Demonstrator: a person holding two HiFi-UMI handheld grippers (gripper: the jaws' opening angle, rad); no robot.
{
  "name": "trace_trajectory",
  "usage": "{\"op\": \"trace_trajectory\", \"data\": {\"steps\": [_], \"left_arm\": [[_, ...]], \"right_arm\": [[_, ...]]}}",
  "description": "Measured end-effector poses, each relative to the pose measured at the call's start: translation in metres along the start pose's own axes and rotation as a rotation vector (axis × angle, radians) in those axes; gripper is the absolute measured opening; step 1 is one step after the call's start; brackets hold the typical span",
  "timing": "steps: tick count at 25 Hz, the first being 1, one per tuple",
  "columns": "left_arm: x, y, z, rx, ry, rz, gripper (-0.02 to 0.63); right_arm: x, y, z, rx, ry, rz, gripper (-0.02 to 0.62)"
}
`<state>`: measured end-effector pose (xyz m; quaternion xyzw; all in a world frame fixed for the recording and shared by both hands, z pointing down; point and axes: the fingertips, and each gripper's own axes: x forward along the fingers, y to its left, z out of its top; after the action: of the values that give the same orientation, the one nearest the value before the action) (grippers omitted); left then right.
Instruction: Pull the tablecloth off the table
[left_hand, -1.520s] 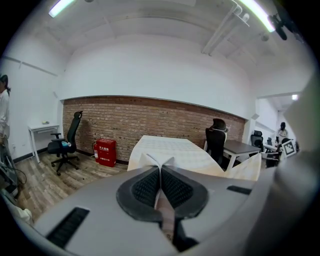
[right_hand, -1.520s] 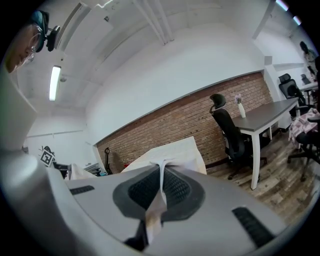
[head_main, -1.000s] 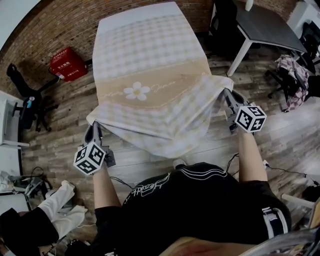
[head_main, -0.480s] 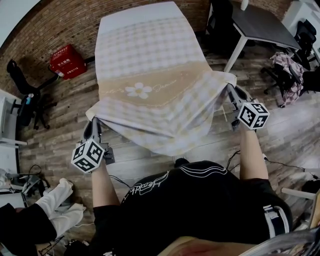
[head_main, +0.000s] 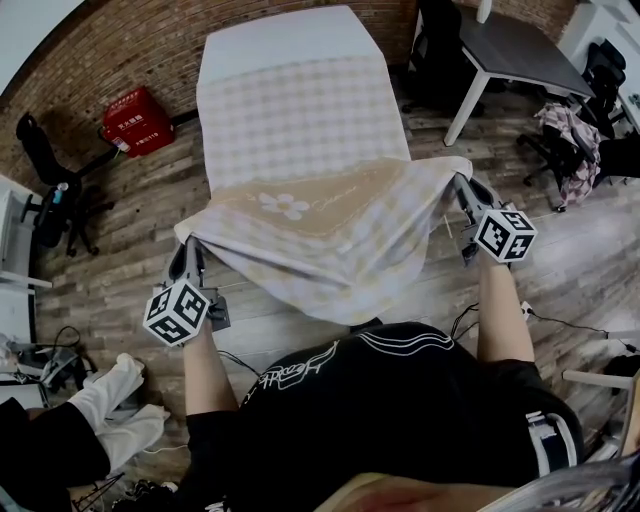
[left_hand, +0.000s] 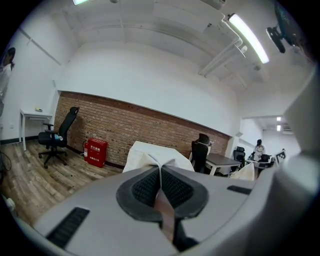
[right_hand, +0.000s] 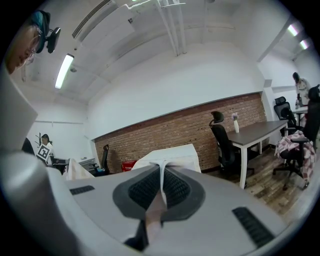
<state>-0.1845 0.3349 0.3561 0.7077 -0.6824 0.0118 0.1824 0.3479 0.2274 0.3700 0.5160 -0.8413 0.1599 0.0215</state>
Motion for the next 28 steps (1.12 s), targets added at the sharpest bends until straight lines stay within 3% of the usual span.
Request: {"op": "trace_trajectory", "data": {"steps": [20,28], "left_arm": [[-0.07,0.029,-0.007,-0.013,-0.023,0.045,0.006],[-0.091,0.033,-0.011,0.005,-0.026,0.058,0.006]], "right_arm": [[-0.041,0.039,-0.01,0.063,-0.06,0.013,0.0],[-0.049,0.054,-0.02,0.045,-0.058,0.028,-0.002]]}}
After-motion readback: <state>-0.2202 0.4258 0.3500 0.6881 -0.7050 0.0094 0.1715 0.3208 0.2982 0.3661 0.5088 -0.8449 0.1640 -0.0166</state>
